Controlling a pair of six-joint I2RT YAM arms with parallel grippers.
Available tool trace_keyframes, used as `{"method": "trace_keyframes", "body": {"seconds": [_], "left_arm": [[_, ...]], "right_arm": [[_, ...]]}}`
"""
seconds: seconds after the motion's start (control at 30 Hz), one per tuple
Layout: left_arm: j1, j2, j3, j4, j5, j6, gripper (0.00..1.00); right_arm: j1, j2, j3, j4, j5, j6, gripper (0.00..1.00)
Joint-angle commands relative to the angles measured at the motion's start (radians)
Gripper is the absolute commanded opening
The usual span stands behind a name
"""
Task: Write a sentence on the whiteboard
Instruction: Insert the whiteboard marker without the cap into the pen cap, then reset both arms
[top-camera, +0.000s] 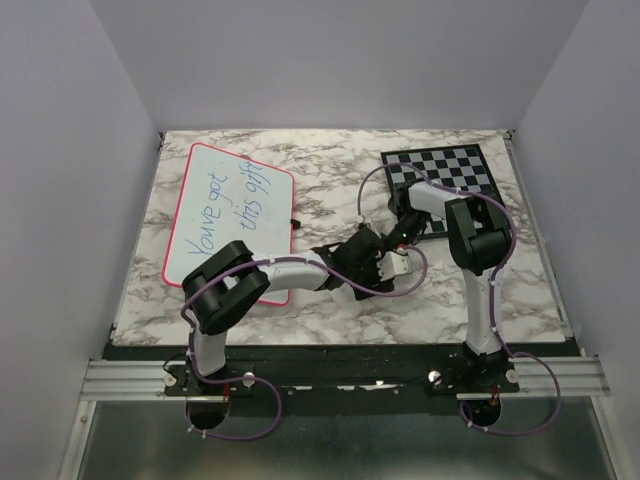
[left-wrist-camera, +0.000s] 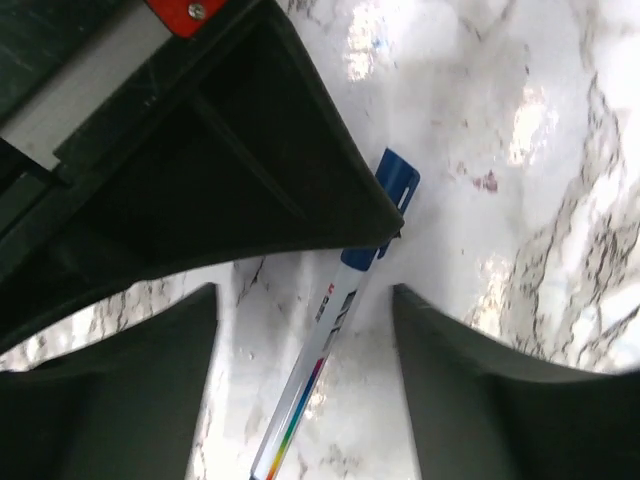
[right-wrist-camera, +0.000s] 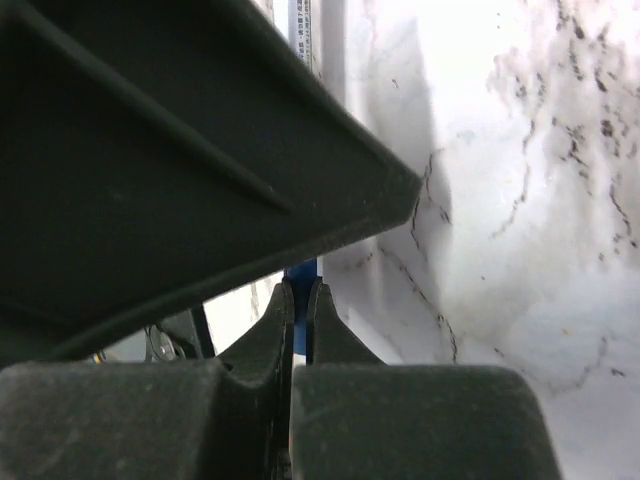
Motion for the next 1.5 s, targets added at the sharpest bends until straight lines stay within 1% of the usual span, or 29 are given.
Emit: {"method": "trace_keyframes", "body": {"seconds": [0.0,0.07,0.13,0.17,0.2,0.3,0.33,0.4,0.43,0.5,0.53,0.57,0.63,0.67,0.7,0.73,0.77,0.8,0.83,0.87,0.9,0.93,1.0,1.03,1.1,1.17,1.23,1.3,1.47], "left_arm": [[-0.004,-0.115,-0.091,0.114,-0.086,-0.022,0.83],[-0.005,-0.156,-0.105,0.106,-0.100,-0.033,0.88],[-0.005,-0.235,-0.122,0.088,-0.111,-0.051,0.89],[-0.005,-0.264,-0.127,0.080,-0.115,-0.057,0.96],[-0.005,-0.323,-0.133,0.073,-0.129,-0.063,0.99],[-0.005,-0.452,-0.151,0.043,-0.157,-0.094,0.99],[-0.004,-0.485,-0.157,-0.002,-0.161,-0.135,0.99],[0.002,-0.584,-0.165,-0.018,-0.169,-0.197,0.99],[0.004,-0.619,-0.177,-0.027,-0.171,-0.229,0.99],[0.013,-0.722,-0.191,-0.032,-0.174,-0.336,0.99],[0.024,-0.758,-0.213,-0.029,-0.210,-0.364,0.99],[0.033,-0.793,-0.222,-0.029,-0.217,-0.472,0.99],[0.074,-0.891,-0.239,-0.059,-0.233,-0.583,0.99],[0.093,-0.920,-0.239,-0.084,-0.261,-0.641,0.99],[0.122,-0.971,-0.237,-0.107,-0.248,-0.713,0.99],[0.148,-0.992,-0.237,-0.136,-0.231,-0.738,0.99],[0.197,-1.017,-0.242,-0.142,-0.203,-0.764,0.99],[0.214,-1.061,-0.246,-0.147,-0.203,-0.805,0.99],[0.225,-1.083,-0.260,-0.156,-0.215,-0.817,0.99],[0.237,-1.101,-0.265,-0.162,-0.227,-0.823,0.99],[0.240,-1.129,-0.266,-0.177,-0.261,-0.824,0.99],[0.245,-1.138,-0.262,-0.216,-0.276,-0.820,0.99],[0.246,-1.152,-0.251,-0.259,-0.298,-0.811,0.99],[0.246,-1.157,-0.239,-0.300,-0.298,-0.798,0.99],[0.246,-1.169,-0.230,-0.332,-0.296,-0.789,0.99],[0.248,-1.181,-0.225,-0.365,-0.298,-0.780,0.99],[0.248,-1.207,-0.231,-0.381,-0.301,-0.778,0.99],[0.248,-1.230,-0.237,-0.388,-0.304,-0.786,0.99],[0.248,-1.266,-0.276,-0.397,-0.295,-0.807,0.99]], "right_arm": [[0.011,-0.054,-0.033,0.076,-0.022,0.061,0.03],[0.010,-0.064,-0.041,0.105,-0.001,0.082,0.06],[0.008,-0.088,-0.051,0.122,0.013,0.106,0.09],[0.008,-0.097,-0.055,0.139,0.033,0.115,0.11],[0.008,-0.106,-0.061,0.148,0.044,0.135,0.13],[0.005,-0.155,-0.073,0.198,0.110,0.186,0.31],[0.004,-0.169,-0.082,0.211,0.128,0.197,0.42],[0.004,-0.218,-0.091,0.244,0.180,0.229,0.53],[0.002,-0.234,-0.093,0.252,0.194,0.233,0.63],[-0.001,-0.280,-0.088,0.264,0.240,0.262,0.66],[-0.010,-0.301,-0.084,0.268,0.255,0.270,0.67],[-0.015,-0.326,-0.075,0.274,0.269,0.279,0.68],[-0.036,-0.434,-0.075,0.298,0.318,0.315,0.70],[-0.044,-0.476,-0.079,0.350,0.337,0.331,0.71],[-0.054,-0.531,-0.102,0.387,0.387,0.353,0.71],[-0.076,-0.635,-0.122,0.430,0.409,0.400,0.77],[-0.088,-0.698,-0.145,0.539,0.432,0.437,0.82],[-0.108,-0.753,-0.209,0.609,0.499,0.559,0.88],[-0.157,-0.856,-0.237,0.669,0.512,0.619,0.99],[-0.180,-0.899,-0.264,0.745,0.498,0.676,1.00],[-0.198,-0.935,-0.285,0.766,0.525,0.786,1.00],[-0.212,-1.002,-0.329,0.790,0.556,0.837,1.00],[-0.211,-1.054,-0.360,0.817,0.683,0.919,1.00],[-0.211,-1.076,-0.380,0.809,0.708,0.942,1.00],[-0.211,-1.155,-0.413,0.817,0.754,0.936,1.00],[-0.211,-1.255,-0.490,0.878,0.774,0.912,1.00],[-0.211,-1.309,-0.530,0.912,0.786,0.901,1.00],[-0.212,-1.350,-0.553,0.919,0.788,0.902,1.00],[-0.211,-1.374,-0.572,0.918,0.782,0.928,1.00]]}}
